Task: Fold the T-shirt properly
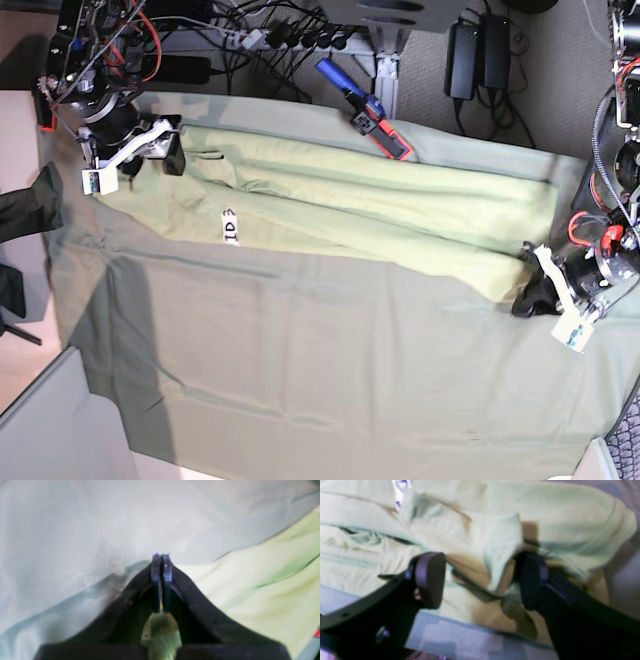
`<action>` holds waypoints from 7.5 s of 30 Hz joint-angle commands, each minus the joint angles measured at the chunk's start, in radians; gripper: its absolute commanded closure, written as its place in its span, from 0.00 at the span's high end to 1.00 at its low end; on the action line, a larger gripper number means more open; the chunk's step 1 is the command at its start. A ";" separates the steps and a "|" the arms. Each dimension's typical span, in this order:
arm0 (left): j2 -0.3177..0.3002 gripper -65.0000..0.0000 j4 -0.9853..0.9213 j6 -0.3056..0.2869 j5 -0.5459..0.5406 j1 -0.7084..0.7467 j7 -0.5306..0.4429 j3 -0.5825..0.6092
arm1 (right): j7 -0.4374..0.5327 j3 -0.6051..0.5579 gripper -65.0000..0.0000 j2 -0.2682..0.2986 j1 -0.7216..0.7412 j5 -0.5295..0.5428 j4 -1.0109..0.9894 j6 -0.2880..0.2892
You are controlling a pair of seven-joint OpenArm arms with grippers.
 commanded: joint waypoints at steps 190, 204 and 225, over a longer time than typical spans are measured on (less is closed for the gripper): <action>0.182 0.64 0.352 -0.003 -0.037 0.101 0.079 0.081 | -0.026 0.213 0.69 -0.248 0.024 0.235 0.098 0.060; 0.083 0.64 0.352 -0.003 -0.093 0.100 0.090 0.033 | -0.069 0.088 0.69 -0.300 0.121 0.269 -0.114 0.063; 0.083 0.64 0.352 -0.003 -0.095 0.100 0.082 0.011 | -0.018 -0.023 0.00 -0.297 0.119 0.192 -0.114 0.063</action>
